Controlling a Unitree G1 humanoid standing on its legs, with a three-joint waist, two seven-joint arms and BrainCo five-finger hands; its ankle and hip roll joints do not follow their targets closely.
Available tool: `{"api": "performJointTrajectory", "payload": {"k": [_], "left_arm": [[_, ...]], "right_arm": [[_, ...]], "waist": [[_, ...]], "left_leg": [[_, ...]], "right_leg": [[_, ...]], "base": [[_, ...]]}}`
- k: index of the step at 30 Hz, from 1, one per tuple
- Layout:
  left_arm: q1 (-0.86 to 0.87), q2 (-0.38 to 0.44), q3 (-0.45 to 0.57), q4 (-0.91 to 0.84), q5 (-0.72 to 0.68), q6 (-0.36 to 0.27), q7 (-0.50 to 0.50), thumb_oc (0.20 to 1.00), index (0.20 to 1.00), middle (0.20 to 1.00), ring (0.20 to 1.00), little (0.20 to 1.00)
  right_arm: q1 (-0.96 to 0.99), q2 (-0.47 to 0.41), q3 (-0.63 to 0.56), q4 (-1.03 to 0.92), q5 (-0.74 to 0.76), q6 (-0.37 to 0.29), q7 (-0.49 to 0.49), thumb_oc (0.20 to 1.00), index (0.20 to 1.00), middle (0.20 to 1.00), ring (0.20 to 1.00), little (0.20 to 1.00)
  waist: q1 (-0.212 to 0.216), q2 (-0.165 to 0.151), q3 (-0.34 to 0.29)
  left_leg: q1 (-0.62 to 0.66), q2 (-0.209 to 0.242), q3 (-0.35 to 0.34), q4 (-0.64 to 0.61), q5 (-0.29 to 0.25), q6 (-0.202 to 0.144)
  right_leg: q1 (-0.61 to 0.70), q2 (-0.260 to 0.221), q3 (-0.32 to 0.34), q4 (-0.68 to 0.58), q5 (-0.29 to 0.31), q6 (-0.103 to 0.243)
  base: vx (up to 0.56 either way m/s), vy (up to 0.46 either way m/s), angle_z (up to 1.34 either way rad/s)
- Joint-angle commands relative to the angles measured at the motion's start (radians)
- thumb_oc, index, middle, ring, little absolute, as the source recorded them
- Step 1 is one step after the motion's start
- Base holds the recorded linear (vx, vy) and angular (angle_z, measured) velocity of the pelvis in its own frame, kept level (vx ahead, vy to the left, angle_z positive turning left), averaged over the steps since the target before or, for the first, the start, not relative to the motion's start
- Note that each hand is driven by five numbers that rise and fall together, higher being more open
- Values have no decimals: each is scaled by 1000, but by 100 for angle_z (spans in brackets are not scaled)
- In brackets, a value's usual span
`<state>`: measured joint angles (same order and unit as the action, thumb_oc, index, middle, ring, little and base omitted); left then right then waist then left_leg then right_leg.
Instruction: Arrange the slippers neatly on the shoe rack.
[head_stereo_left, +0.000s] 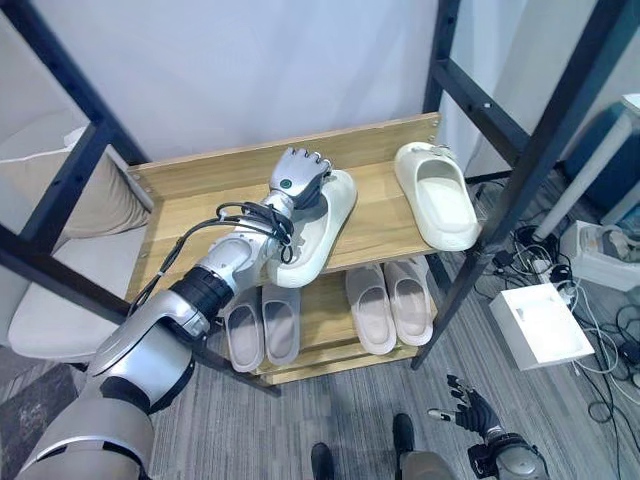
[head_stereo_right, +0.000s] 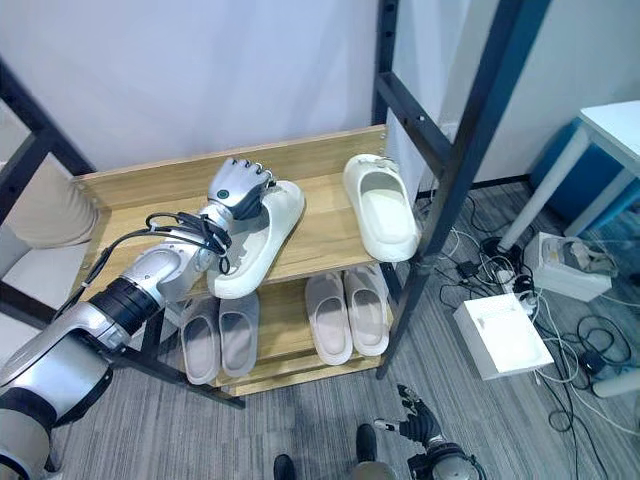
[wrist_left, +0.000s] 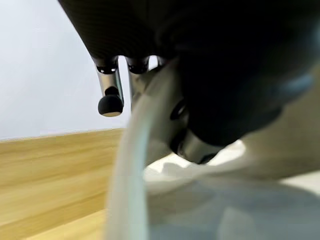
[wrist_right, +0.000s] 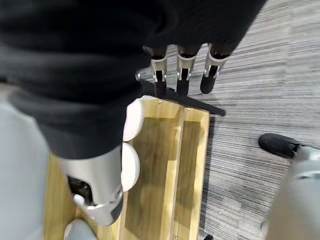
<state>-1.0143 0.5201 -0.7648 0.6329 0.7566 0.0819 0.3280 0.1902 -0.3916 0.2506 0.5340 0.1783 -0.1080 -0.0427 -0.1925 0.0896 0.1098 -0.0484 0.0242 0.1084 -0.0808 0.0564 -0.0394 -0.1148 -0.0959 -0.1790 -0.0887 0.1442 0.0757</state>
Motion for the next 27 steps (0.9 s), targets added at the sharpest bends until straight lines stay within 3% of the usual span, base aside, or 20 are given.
{"api": "performJointTrajectory", "payload": {"k": [1,6,9,14,15,16,22,27], "left_arm": [[-176,-18,19,168,-46,9,17,200,200,200,200,200],[-215,-52,-4,257,-69,12,18,200,200,200,200,200],[-236,-75,32,326,-134,17,41,200,200,200,200,200],[-243,-48,37,315,-158,11,57,200,200,200,200,200],[-243,-47,38,300,-158,11,58,369,369,369,369,369],[-243,-50,39,300,-165,9,56,1000,1000,1000,1000,1000],[-237,-26,72,284,-228,8,29,1000,1000,1000,1000,1000],[-219,39,187,38,-291,3,43,1000,1000,1000,1000,1000]], "right_arm": [[-10,-42,-47,-69,36,-42,-20,1000,1000,1000,1000,1000],[-8,-54,-67,-67,54,-46,-25,1000,1000,1000,1000,1000],[-19,-55,-75,-62,47,-43,-52,1000,1000,1000,1000,1000],[-12,-43,-53,-67,27,-41,-52,1000,1000,1000,1000,1000],[-5,-39,-46,-71,20,-40,-46,1000,1000,1000,1000,1000],[-2,-37,-42,-75,18,-40,-44,1000,1000,1000,1000,1000],[18,-29,-43,-87,8,-32,-30,1000,1000,1000,1000,1000],[43,-8,-52,-91,-10,-9,-11,1000,1000,1000,1000,1000]], "waist": [[-48,-17,29],[-73,-9,30],[-81,0,30],[-85,9,27],[-82,11,25],[-81,11,24],[-63,8,19],[-17,-4,16]], "left_leg": [[64,-5,6,-6,-58,-24],[65,-1,28,-6,-59,-27],[68,2,42,-6,-58,-29],[75,5,49,-6,-61,-32],[77,6,45,-6,-62,-33],[78,6,42,-6,-62,-33],[82,7,20,-6,-57,-35],[77,8,-18,-6,-49,-36]], "right_leg": [[89,-2,6,1,-103,83],[77,3,25,1,-100,84],[73,5,32,1,-100,83],[76,7,37,1,-102,83],[82,7,32,1,-106,82],[84,8,27,1,-109,80],[106,9,0,1,-120,75],[123,10,-37,1,-130,67]], "base": [[33,-26,-42],[37,-25,-20],[55,-34,-16],[37,-20,-7],[0,0,0],[0,0,0],[-2,-23,4],[-28,-35,20]]}}
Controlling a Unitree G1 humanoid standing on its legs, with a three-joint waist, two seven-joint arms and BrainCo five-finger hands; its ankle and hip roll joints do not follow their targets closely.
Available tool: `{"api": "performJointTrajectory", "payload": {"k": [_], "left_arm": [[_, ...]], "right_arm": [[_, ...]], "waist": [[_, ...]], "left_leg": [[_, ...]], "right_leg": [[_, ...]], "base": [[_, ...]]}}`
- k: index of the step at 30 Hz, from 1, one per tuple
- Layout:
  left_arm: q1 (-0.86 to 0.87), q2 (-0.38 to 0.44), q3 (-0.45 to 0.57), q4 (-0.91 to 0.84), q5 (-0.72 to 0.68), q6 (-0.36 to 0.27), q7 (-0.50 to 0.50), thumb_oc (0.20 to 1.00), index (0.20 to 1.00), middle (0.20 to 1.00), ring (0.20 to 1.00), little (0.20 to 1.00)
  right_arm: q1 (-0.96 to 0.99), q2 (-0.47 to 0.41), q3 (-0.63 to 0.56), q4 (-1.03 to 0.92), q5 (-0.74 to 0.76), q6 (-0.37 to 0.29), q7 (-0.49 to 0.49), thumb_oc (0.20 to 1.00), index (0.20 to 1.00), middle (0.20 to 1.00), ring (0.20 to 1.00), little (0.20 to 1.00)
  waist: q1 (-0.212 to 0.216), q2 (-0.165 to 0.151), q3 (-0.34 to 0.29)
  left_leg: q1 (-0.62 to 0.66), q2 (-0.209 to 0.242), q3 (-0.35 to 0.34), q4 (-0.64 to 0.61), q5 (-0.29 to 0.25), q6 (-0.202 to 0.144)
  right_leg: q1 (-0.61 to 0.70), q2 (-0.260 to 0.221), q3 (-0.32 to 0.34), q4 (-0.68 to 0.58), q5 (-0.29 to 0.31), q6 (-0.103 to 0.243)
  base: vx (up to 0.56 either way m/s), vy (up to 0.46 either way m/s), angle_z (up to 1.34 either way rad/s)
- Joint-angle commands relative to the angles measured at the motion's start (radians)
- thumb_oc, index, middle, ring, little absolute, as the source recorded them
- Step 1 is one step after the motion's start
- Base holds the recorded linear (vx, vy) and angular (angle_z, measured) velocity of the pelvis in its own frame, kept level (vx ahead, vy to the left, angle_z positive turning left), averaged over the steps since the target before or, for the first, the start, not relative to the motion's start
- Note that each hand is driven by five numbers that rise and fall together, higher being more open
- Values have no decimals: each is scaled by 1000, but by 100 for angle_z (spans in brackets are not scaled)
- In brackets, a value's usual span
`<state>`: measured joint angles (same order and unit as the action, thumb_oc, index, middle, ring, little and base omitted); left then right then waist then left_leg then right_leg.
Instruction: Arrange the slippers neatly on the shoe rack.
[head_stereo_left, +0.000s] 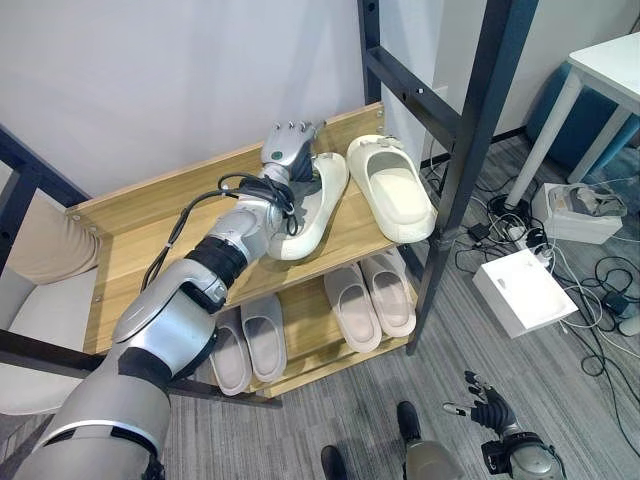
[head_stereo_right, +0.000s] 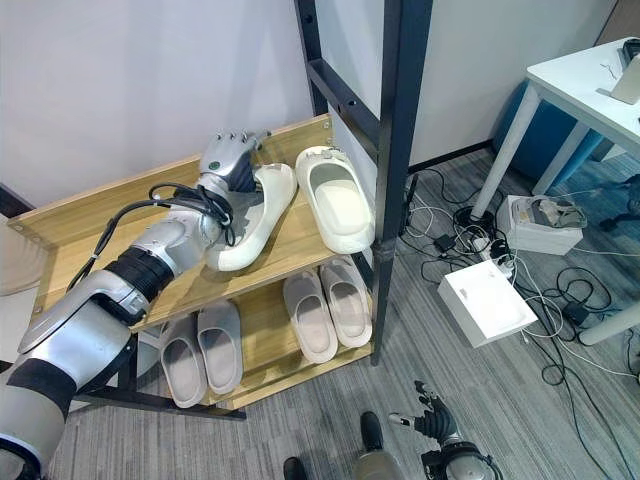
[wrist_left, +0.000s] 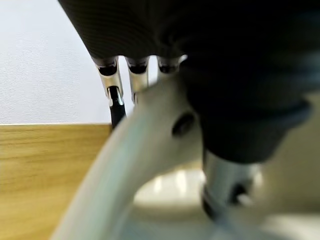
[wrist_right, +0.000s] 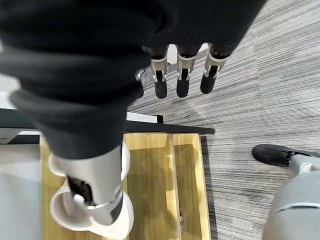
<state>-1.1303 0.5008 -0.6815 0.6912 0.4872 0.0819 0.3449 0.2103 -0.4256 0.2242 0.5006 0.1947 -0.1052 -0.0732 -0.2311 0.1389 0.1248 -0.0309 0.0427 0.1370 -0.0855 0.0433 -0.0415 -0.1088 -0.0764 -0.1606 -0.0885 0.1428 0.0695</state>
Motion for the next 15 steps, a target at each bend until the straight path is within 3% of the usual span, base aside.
{"api": "performJointTrajectory", "payload": {"k": [1,5,15], "left_arm": [[-98,61,108,-29,-20,7,22,1000,1000,1000,1000,1000],[-53,54,165,-144,-26,-2,17,1000,1000,1000,1000,1000],[24,42,191,-219,-6,-10,-24,1000,1000,1000,1000,1000]], "right_arm": [[23,25,-25,-57,-26,-12,20,1000,1000,1000,1000,1000],[19,33,-18,-52,-25,7,33,1000,1000,1000,1000,1000],[13,48,-6,-35,-36,24,41,1000,1000,1000,1000,1000]], "waist": [[19,-53,0],[47,-61,0],[71,-62,-7]], "left_leg": [[59,-11,-49,-2,-36,-34],[53,-10,-74,-2,-28,-35],[57,-12,-90,-2,-26,-33]], "right_leg": [[117,-10,-58,1,-129,74],[125,-9,-79,1,-133,68],[136,-9,-91,1,-137,63]], "base": [[-51,-36,31],[-33,-17,23],[-10,-2,7]]}}
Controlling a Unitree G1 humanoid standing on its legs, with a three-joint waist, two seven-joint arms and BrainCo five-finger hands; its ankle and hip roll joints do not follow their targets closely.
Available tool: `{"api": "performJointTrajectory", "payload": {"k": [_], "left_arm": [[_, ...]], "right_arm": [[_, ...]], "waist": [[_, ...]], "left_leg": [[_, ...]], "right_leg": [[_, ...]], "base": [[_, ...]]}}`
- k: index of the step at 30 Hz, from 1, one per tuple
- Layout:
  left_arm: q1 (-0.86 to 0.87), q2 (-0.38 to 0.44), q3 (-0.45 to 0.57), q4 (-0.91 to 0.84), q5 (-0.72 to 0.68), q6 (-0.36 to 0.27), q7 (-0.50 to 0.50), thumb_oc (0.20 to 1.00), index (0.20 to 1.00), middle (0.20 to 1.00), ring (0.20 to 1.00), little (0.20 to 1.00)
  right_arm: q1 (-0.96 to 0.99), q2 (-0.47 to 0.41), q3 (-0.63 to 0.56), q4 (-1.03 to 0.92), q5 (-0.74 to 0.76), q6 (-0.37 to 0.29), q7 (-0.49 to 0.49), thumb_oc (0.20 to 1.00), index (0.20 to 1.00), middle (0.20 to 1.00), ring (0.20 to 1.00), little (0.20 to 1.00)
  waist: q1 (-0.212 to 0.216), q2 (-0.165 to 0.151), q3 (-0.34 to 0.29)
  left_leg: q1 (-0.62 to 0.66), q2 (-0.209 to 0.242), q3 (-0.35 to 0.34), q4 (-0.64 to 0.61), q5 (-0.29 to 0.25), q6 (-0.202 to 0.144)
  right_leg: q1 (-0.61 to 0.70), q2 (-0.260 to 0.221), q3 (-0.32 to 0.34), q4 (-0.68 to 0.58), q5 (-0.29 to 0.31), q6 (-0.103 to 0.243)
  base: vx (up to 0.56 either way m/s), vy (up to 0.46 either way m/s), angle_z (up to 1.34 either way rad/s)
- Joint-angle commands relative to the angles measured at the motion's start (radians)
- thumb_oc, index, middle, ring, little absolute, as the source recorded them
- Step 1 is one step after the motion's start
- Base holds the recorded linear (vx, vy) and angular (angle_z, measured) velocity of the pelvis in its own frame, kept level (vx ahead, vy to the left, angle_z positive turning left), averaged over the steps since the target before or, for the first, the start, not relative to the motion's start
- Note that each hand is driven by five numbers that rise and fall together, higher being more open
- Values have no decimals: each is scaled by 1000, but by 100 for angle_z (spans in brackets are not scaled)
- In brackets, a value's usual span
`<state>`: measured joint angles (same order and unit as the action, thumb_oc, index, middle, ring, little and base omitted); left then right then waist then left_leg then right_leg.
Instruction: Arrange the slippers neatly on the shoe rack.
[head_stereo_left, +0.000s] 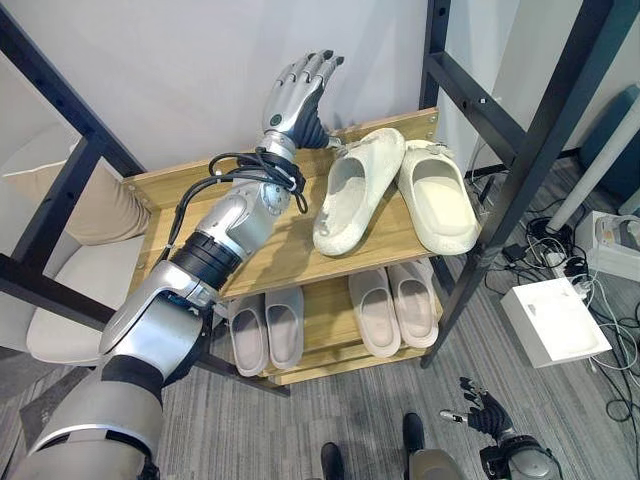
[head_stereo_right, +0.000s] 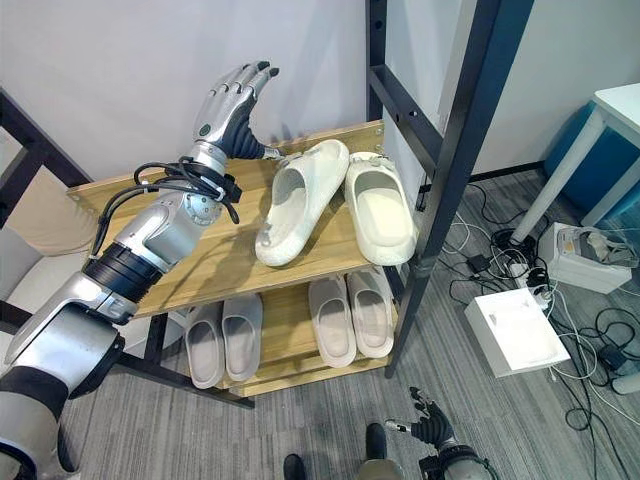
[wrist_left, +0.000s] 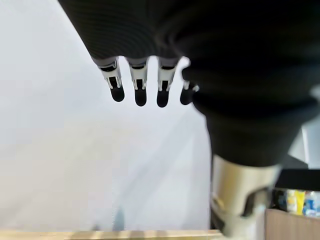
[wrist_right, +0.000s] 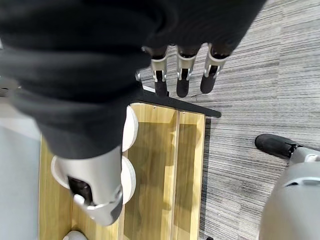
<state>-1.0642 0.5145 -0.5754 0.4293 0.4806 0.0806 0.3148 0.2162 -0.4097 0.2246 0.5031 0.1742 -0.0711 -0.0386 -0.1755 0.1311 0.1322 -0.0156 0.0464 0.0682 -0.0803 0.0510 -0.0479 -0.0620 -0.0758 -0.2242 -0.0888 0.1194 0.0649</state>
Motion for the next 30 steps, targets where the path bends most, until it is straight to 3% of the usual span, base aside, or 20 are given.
{"api": "performJointTrajectory", "payload": {"k": [1,10,18,19,20,21,22,23,25,30], "left_arm": [[-39,28,84,42,0,-10,3,1000,1000,1000,1000,1000],[46,61,136,13,-28,-17,1,1000,1000,1000,1000,1000],[342,149,344,-175,-106,-55,-3,1000,1000,1000,1000,1000],[456,107,408,-222,-261,-111,-11,1000,1000,1000,1000,1000],[464,108,413,-227,-264,-111,-13,1000,1000,1000,1000,1000],[513,83,438,-246,-355,-135,-21,1000,1000,1000,1000,1000],[599,35,460,-284,-596,-204,-71,1000,1000,1000,1000,1000],[602,36,462,-285,-599,-205,-72,1000,1000,1000,1000,1000],[664,-26,420,-314,-818,-233,-122,1000,1000,1000,1000,1000],[698,-62,346,-341,-970,-212,-181,1000,1000,1000,1000,1000]], "right_arm": [[7,31,-7,-37,-15,-10,7,1000,1000,1000,1000,1000],[14,44,-7,-40,-26,-8,6,1000,1000,1000,1000,1000],[45,62,-34,-58,-45,0,15,1000,1000,1000,1000,1000],[46,74,-33,-62,-54,8,20,1000,1000,1000,1000,1000],[48,71,-30,-62,-54,8,20,1000,1000,1000,1000,1000],[49,76,-28,-61,-58,13,20,1000,1000,1000,1000,1000],[46,85,-21,-57,-66,21,24,1000,1000,1000,1000,1000],[47,84,-20,-57,-66,21,24,1000,1000,1000,1000,1000],[37,85,-1,-35,-63,25,28,1000,1000,1000,1000,1000],[14,81,17,-2,-44,31,36,1000,1000,1000,1000,1000]], "waist": [[16,-53,-15],[30,-50,-12],[67,-54,-8],[81,-56,-6],[78,-54,-8],[80,-53,-9],[88,-51,-9],[87,-50,-10],[91,-52,-12],[92,-55,-12]], "left_leg": [[42,-16,-21,-7,-32,-27],[39,-19,-24,-7,-30,-26],[39,-20,-42,-7,-27,-26],[39,-21,-47,-7,-25,-26],[40,-21,-47,-7,-26,-26],[40,-21,-49,-7,-25,-26],[38,-22,-51,-7,-21,-25],[38,-22,-51,-7,-22,-25],[38,-22,-56,-7,-19,-25],[37,-23,-63,-7,-18,-23]], "right_leg": [[91,-10,-30,2,-114,68],[90,-13,-34,2,-110,69],[98,-15,-50,2,-116,62],[101,-15,-54,2,-116,60],[101,-15,-55,2,-117,60],[103,-16,-57,2,-116,59],[104,-17,-61,2,-116,59],[104,-17,-61,2,-116,59],[107,-17,-65,2,-116,58],[109,-17,-70,2,-117,59]], "base": [[0,0,0],[-6,3,2],[-6,0,4],[-1,5,15],[-3,12,13],[-10,21,11],[-10,21,10],[-13,18,9],[5,11,15],[3,7,8]]}}
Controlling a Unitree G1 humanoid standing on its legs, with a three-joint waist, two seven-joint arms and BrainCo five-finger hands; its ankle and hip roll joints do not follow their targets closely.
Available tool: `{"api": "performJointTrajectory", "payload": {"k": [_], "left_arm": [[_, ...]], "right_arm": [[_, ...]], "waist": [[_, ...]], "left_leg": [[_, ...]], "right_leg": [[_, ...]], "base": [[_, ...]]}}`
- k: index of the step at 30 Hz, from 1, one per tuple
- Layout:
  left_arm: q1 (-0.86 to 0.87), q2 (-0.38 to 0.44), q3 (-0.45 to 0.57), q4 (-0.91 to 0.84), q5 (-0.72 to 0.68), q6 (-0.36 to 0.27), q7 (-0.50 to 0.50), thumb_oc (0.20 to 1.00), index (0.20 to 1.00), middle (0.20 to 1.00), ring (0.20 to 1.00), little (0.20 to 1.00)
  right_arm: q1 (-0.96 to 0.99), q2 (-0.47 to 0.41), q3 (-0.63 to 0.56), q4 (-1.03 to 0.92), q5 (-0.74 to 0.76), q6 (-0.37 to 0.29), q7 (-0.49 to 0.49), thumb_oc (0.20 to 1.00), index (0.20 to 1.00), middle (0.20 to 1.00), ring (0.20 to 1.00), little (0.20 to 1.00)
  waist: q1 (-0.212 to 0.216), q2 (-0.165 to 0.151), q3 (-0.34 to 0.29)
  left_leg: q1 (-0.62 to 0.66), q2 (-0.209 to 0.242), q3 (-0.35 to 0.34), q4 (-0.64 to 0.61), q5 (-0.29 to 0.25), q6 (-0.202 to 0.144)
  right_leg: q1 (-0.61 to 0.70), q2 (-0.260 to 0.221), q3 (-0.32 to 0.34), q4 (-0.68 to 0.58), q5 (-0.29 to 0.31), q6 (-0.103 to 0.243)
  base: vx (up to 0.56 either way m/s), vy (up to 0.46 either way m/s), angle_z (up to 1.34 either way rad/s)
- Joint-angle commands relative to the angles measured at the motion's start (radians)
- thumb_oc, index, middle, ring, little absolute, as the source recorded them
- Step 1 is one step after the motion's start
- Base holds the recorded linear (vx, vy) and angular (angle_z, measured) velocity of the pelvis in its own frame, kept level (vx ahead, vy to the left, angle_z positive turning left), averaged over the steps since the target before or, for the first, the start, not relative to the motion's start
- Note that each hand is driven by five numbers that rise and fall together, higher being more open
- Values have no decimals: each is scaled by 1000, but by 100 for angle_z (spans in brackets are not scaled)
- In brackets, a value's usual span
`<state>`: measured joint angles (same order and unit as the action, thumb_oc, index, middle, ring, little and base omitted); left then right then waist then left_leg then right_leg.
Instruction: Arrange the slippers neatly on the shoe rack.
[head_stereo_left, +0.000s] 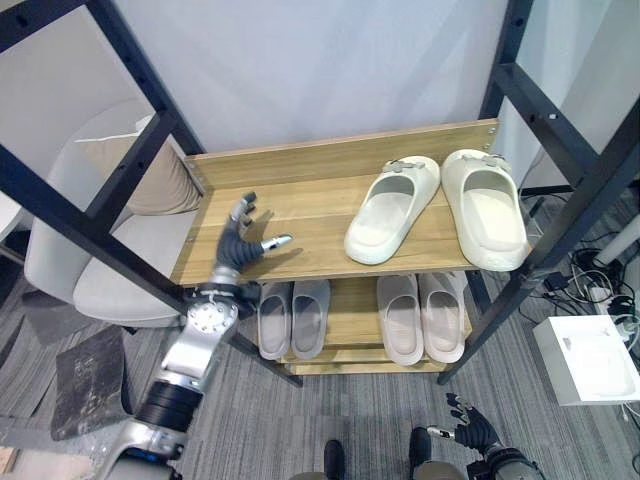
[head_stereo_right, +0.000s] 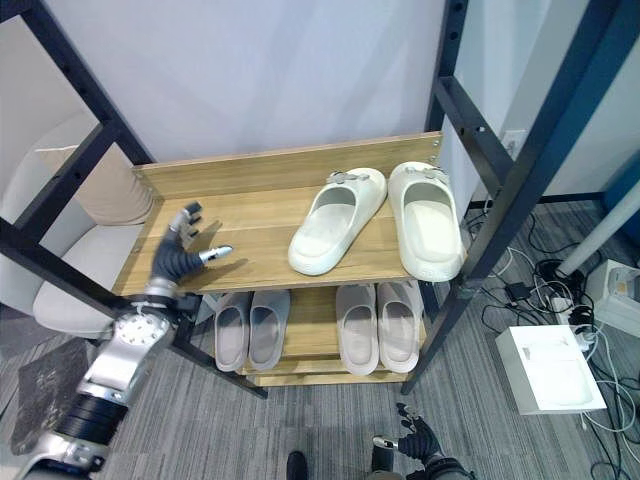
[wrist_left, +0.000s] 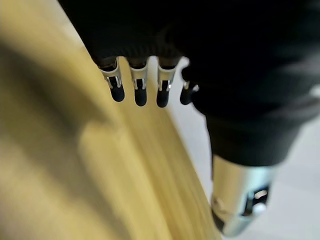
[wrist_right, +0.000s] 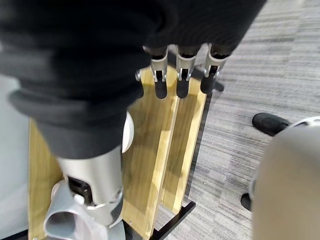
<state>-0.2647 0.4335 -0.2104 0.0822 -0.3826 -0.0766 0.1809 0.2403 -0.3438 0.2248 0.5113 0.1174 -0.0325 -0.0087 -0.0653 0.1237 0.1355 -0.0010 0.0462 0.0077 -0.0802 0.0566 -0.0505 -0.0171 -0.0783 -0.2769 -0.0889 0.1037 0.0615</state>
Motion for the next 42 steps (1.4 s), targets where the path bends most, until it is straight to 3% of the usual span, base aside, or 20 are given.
{"api": "performJointTrajectory", "payload": {"k": [1,4,16,24,36,42], "left_arm": [[-102,14,-32,-2,-129,-46,-56,1000,1000,1000,1000,1000],[-111,-18,-97,-26,-219,-28,-93,1000,1000,1000,1000,1000],[-266,-128,-256,26,-274,-3,-86,1000,1000,1000,1000,1000],[-337,-205,-304,88,-300,-10,-56,1000,1000,1000,1000,1000],[-355,-242,-309,111,-330,-23,-15,1000,1000,1000,1000,1000],[-281,-177,-177,119,-264,-52,46,1000,1000,1000,1000,1000]], "right_arm": [[-17,12,19,-7,18,-6,6,1000,1000,1000,1000,1000],[-41,6,38,5,23,1,9,1000,1000,1000,1000,1000],[-78,27,90,15,20,16,-5,1000,1000,1000,1000,1000],[-90,27,108,17,26,15,-17,1000,1000,1000,1000,1000],[-93,38,117,25,33,19,-39,1000,1000,1000,1000,1000],[-106,50,107,31,42,10,-48,1000,1000,1000,1000,1000]], "waist": [[-18,-47,-16],[-20,-47,-18],[-41,-43,-22],[-55,-40,-24],[-61,-40,-23],[-39,-46,-31]], "left_leg": [[22,-24,-3,-7,-24,-20],[21,-25,-5,-7,-24,-19],[22,-30,3,-7,-29,-13],[25,-34,6,-7,-31,-12],[27,-37,6,-7,-33,-10],[31,-38,-1,-7,-34,-11]], "right_leg": [[63,-15,-17,2,-101,63],[62,-17,-20,2,-100,65],[60,-21,-13,2,-100,71],[62,-25,-14,2,-99,74],[63,-28,-12,2,-99,76],[72,-27,-20,2,-104,73]], "base": [[0,0,0],[0,0,0],[0,0,0],[0,0,0],[0,0,0],[-1,-4,-1]]}}
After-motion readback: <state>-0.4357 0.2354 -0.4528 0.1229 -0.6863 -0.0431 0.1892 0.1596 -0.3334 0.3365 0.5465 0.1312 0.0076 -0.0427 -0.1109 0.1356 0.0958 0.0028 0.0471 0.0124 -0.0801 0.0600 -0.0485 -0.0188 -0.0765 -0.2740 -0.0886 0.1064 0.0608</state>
